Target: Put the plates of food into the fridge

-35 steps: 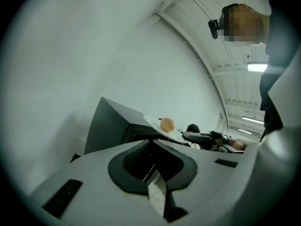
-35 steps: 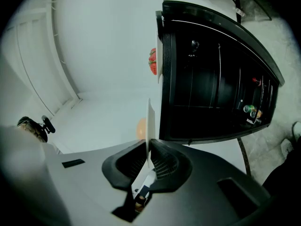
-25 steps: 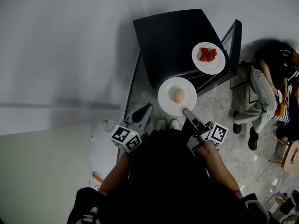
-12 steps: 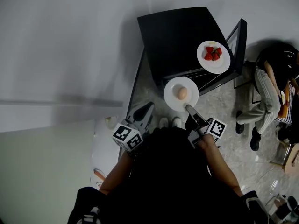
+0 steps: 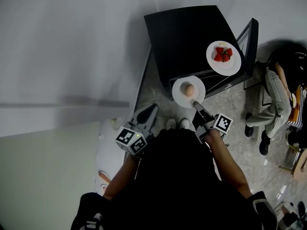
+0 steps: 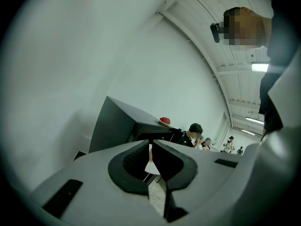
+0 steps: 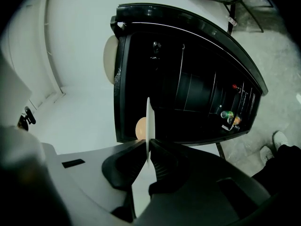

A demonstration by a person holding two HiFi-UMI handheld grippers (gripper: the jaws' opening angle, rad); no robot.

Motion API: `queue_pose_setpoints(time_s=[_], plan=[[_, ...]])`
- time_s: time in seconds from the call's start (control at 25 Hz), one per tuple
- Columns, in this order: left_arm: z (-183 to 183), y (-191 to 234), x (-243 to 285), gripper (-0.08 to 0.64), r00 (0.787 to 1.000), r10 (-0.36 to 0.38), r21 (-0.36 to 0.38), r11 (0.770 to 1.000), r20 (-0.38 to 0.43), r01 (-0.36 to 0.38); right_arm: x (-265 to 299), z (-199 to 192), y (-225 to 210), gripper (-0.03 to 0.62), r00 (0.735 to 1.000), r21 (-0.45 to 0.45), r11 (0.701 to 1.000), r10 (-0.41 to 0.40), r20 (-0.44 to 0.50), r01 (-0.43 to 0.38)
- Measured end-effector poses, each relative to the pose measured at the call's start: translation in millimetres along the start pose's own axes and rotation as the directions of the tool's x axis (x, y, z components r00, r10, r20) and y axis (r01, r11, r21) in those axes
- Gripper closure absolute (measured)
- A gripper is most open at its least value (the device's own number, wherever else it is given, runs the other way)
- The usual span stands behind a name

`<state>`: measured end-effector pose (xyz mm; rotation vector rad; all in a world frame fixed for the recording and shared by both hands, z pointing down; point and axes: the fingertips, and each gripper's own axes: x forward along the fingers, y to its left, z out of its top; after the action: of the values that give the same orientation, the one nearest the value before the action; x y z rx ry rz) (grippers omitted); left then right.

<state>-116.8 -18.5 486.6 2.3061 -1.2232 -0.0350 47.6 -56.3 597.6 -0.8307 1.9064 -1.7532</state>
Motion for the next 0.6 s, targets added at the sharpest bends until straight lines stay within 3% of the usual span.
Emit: queue_pose_setpoints(time_s=[0.6], plan=[[3.5, -1.5, 4.8, 0.535, 1.0, 0.029, 0.004, 1.0, -0.002, -0.029, 22.8, 9.3, -36.4, 0.549, 0.999, 0.054, 0.998, -0.046, -0.009, 0.046]])
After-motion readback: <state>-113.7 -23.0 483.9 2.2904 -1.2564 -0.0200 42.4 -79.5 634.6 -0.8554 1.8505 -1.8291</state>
